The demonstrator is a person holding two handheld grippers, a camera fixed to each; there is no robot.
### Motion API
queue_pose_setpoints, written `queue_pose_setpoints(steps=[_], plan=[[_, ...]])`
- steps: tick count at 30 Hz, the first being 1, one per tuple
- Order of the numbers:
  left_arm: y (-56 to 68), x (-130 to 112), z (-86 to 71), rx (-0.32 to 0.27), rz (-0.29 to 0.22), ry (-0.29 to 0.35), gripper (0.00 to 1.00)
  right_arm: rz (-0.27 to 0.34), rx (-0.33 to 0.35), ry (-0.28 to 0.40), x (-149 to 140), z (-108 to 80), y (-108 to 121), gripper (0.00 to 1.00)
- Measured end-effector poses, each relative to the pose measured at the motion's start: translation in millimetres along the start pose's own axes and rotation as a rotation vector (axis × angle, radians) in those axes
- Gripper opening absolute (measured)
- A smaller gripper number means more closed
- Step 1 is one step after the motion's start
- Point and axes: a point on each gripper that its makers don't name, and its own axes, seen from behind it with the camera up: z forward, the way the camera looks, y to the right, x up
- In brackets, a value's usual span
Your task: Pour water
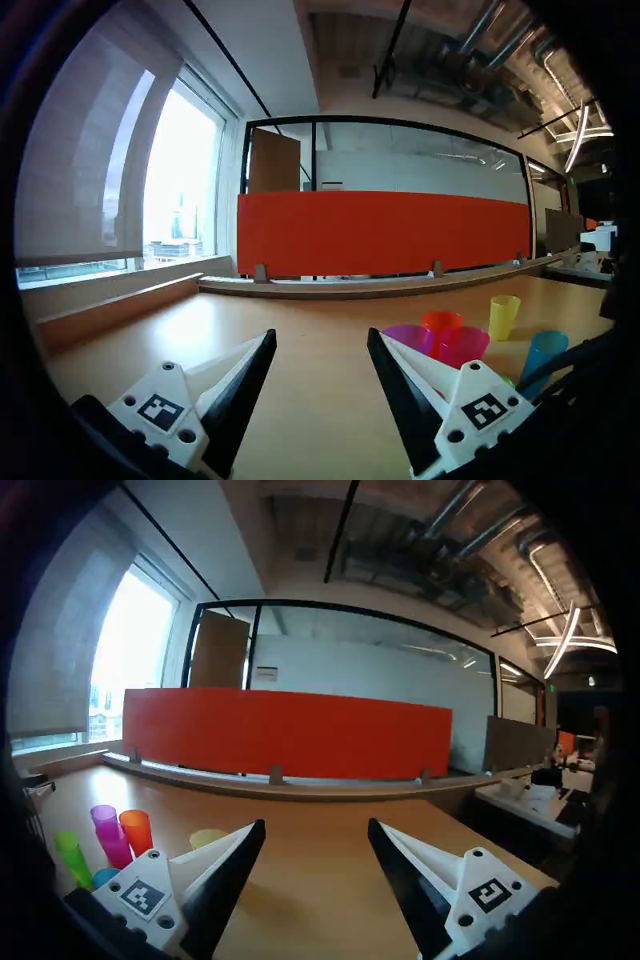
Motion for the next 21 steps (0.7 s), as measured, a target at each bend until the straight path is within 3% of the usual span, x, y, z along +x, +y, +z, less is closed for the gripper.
queue_pose_setpoints(steps=[21], plan=[[1.7, -3.3, 1.8, -0.008, 0.001, -0.013, 0.84, -0.009, 0.006, 0.016, 6.3, -3.4, -0.1, 0.99]])
